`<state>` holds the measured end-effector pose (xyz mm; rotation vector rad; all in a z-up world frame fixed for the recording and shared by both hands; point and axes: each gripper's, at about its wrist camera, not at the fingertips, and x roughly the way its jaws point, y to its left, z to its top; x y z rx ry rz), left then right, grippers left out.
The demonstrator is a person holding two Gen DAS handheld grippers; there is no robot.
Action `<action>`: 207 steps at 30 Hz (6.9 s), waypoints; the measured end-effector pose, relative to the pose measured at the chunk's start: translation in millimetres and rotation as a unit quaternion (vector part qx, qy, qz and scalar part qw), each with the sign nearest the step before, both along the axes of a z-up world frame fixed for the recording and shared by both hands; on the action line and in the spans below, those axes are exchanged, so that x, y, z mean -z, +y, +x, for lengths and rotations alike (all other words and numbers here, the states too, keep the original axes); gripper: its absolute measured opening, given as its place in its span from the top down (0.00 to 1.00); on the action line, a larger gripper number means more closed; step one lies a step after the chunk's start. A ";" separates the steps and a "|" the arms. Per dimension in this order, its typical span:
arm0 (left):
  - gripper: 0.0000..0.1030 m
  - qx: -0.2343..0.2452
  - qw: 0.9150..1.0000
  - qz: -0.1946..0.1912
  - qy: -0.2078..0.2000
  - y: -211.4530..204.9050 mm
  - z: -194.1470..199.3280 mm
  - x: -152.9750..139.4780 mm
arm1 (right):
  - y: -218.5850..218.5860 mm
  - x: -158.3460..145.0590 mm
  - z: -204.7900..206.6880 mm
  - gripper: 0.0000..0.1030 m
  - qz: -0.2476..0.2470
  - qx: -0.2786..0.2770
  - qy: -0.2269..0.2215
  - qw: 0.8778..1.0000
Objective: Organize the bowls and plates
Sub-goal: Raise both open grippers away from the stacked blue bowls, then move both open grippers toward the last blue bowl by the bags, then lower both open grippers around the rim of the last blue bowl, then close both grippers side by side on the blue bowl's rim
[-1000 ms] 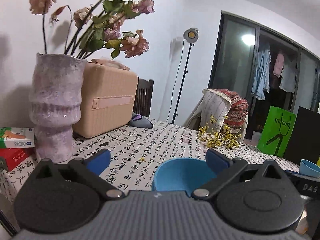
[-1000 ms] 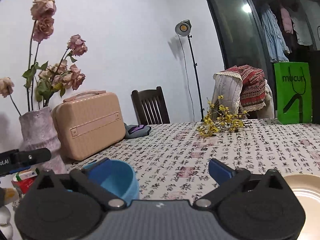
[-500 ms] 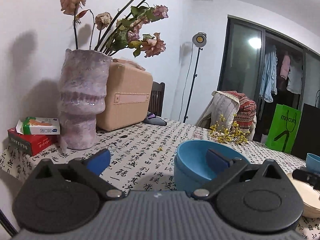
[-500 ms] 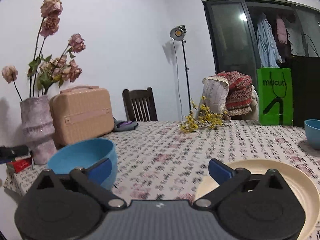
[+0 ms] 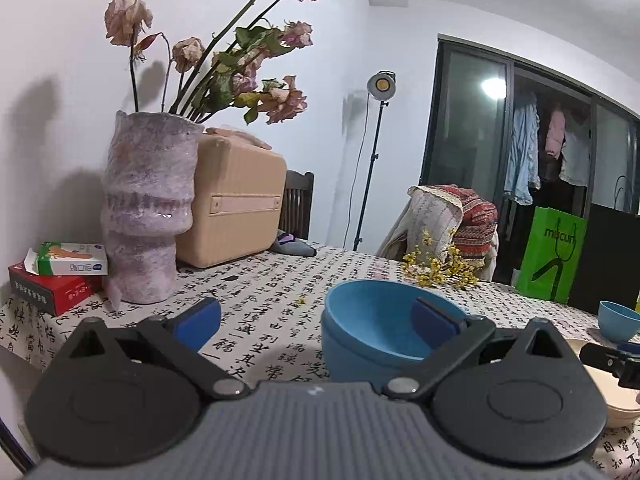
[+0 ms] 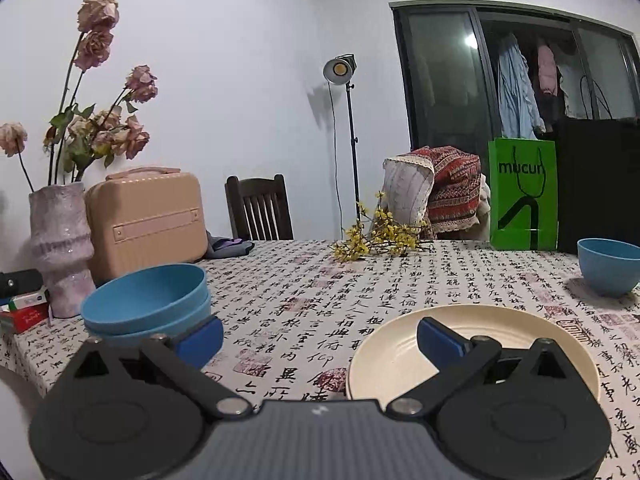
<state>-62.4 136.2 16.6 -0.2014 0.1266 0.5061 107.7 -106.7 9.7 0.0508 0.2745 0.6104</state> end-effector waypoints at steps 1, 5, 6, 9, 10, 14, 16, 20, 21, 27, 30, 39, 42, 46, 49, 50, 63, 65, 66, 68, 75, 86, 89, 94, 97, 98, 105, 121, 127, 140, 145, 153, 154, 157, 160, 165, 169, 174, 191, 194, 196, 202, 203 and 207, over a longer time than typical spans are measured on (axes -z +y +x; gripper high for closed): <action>0.00 0.001 1.000 0.001 0.001 -1.1 0.0 0.5 | -1.4 -0.1 0.1 0.00 -0.002 0.001 0.000 1.000; 0.00 0.012 1.000 -0.001 0.005 -1.8 2.9 1.8 | -9.1 0.1 2.4 0.00 -0.004 0.010 0.004 1.000; 0.00 0.014 1.000 -0.001 0.005 -1.9 4.3 1.8 | -11.1 0.0 3.2 0.00 -0.004 0.015 0.004 1.000; 0.00 0.021 1.000 -0.001 0.000 -3.0 9.9 0.2 | -15.5 0.1 6.0 0.00 -0.005 0.027 0.005 1.000; 0.00 0.024 1.000 -0.001 -0.003 -3.5 12.0 -0.4 | -16.8 0.5 6.9 0.00 -0.005 0.029 0.006 1.000; 0.00 0.031 0.999 0.002 -0.009 -6.0 20.9 -1.0 | -19.3 0.9 11.2 0.00 -0.006 0.035 0.005 0.999; 0.00 0.029 0.999 0.001 -0.014 -5.3 25.5 -0.6 | -19.3 1.3 13.9 0.00 -0.006 0.036 0.003 0.999; 0.00 0.026 1.000 -0.007 -0.016 -1.6 35.9 0.0 | -16.0 0.7 20.6 0.00 -0.004 0.037 0.003 0.999; 0.00 0.027 0.999 -0.008 -0.017 -0.9 38.2 0.1 | -14.7 0.1 22.5 0.00 -0.003 0.037 0.004 0.999; 0.00 0.037 0.999 -0.014 -0.024 -0.7 50.5 0.0 | -11.1 -4.7 28.7 0.00 0.003 0.037 -0.002 0.999; 0.00 0.046 0.998 -0.014 -0.026 -2.7 56.7 -0.5 | -10.2 -7.9 30.5 0.00 0.002 0.040 -0.005 0.999; 0.00 0.074 0.997 -0.007 -0.027 -17.1 63.3 -3.8 | -13.1 -13.8 29.0 0.00 0.003 0.048 -0.011 0.999; 0.00 0.077 0.997 -0.002 -0.028 -22.8 63.2 -5.9 | -14.6 -14.7 30.0 0.00 0.005 0.048 -0.011 0.999; 0.00 0.080 0.996 0.000 -0.028 -27.8 63.7 -9.0 | -18.1 -16.8 31.0 0.00 0.010 0.050 -0.013 0.999; 0.00 0.084 0.996 0.002 -0.028 -31.3 66.6 -11.7 | -22.3 -17.2 32.4 0.00 0.011 0.055 -0.014 0.998; 0.00 0.087 0.996 0.002 -0.028 -32.1 67.9 -12.7 | -23.9 -17.5 33.2 0.00 0.012 0.057 -0.014 0.998; 0.00 0.146 0.988 0.022 -0.034 -70.4 106.4 -29.6 | -64.8 -27.2 53.8 0.00 0.022 0.109 -0.027 0.993; 0.00 0.156 0.987 0.020 -0.033 -76.4 114.8 -32.0 | -73.7 -28.8 59.7 0.00 0.024 0.119 -0.028 0.992; 0.00 0.162 0.986 0.019 -0.032 -79.3 119.4 -33.7 | -78.5 -29.6 63.2 0.00 0.026 0.124 -0.029 0.991; 0.00 0.172 0.985 0.020 -0.028 -85.7 128.7 -37.0 | -87.8 -30.7 70.5 0.00 0.028 0.135 -0.029 0.990; 0.00 0.209 0.977 0.044 -0.007 -117.0 164.4 -48.6 | -120.0 -34.9 100.7 0.00 0.041 0.166 -0.025 0.985; 0.00 0.261 0.963 0.052 0.042 -174.7 231.7 -66.9 | -172.2 -49.3 141.4 0.00 0.031 0.213 -0.022 0.976; 0.00 0.280 0.958 0.031 0.058 -184.5 252.1 -71.6 | -186.6 -54.8 154.0 0.00 0.032 0.225 -0.018 0.974; 0.00 0.294 0.953 0.004 0.068 -197.4 283.9 -76.8 | -206.6 -64.1 176.9 0.00 0.033 0.246 -0.001 0.969; 0.00 0.303 0.950 -0.005 0.082 -205.0 302.3 -82.6 | -216.7 -70.3 192.0 0.00 0.027 0.254 0.008 0.967; 0.00 0.303 0.949 -0.005 0.085 -207.6 308.1 -86.1 | -219.9 -72.9 197.3 0.00 0.027 0.255 0.011 0.967; 0.00 0.296 0.949 -0.013 0.103 -227.3 348.3 -107.8 | -239.7 -91.2 237.5 0.00 0.023 0.285 0.022 0.958; 0.00 0.258 0.948 -0.079 0.171 -257.6 456.4 -97.6 | -264.4 -67.8 330.0 0.00 0.034 0.329 0.079 0.940; 0.00 0.229 0.951 -0.077 0.191 -271.7 488.2 -87.7 | -277.7 -50.2 337.9 0.00 0.036 0.338 0.085 0.936; 0.00 0.207 0.958 -0.049 0.192 -319.2 519.5 -70.8 | -305.8 -20.6 355.4 0.00 0.055 0.344 0.115 0.930; 0.00 0.197 0.956 -0.062 0.208 -334.2 536.6 -61.0 | -311.7 -15.0 360.5 0.00 0.058 0.345 0.130 0.928; 0.00 0.192 0.957 -0.034 0.214 -362.4 554.4 -44.4 | -325.5 -0.5 370.4 0.00 0.075 0.346 0.171 0.920; 0.00 0.191 0.957 -0.032 0.217 -365.0 557.6 -41.2 | -326.1 1.3 371.6 0.00 0.075 0.347 0.174 0.918; 0.00 0.190 0.954 -0.028 0.231 -372.3 566.4 -30.4 | -331.3 6.1 374.3 0.00 0.081 0.352 0.185 0.914; 0.00 0.192 0.952 -0.016 0.237 -378.0 572.3 -24.0 | -336.3 9.0 376.3 0.00 0.094 0.348 0.196 0.912; 0.00 0.191 0.949 -0.025 0.251 -381.4 582.1 -13.6 | -335.5 12.6 380.1 0.00 0.089 0.346 0.207 0.911; 0.00 0.192 0.947 -0.022 0.258 -385.1 587.1 -6.5 | -332.5 17.6 386.2 0.04 0.082 0.336 0.219 0.912; 0.00 0.199 0.944 -0.009 0.264 -390.4 594.7 2.7 | -328.0 25.7 396.9 0.10 0.063 0.330 0.239 0.911; 0.06 0.219 0.935 0.003 0.280 -400.9 609.4 24.6 | -313.1 35.4 410.0 0.52 0.028 0.310 0.256 0.915; 0.12 0.221 0.933 0.000 0.285 -401.2 611.7 28.7 | -311.0 37.8 413.0 0.54 0.024 0.309 0.260 0.915; 0.17 0.223 0.931 -0.003 0.289 -401.1 612.9 31.0 | -308.7 39.5 414.8 0.56 0.019 0.310 0.262 0.914; 0.43 0.237 0.926 -0.004 0.292 -406.7 612.5 36.4 | -309.1 45.4 418.6 0.72 0.031 0.315 0.270 0.909; 0.49 0.239 0.926 -0.005 0.293 -407.2 612.5 37.3 | -309.1 45.9 418.7 0.75 0.033 0.316 0.271 0.909; 0.57 0.243 0.923 -0.010 0.299 -407.6 613.9 41.0 | -310.3 48.4 420.5 0.76 0.031 0.320 0.278 0.905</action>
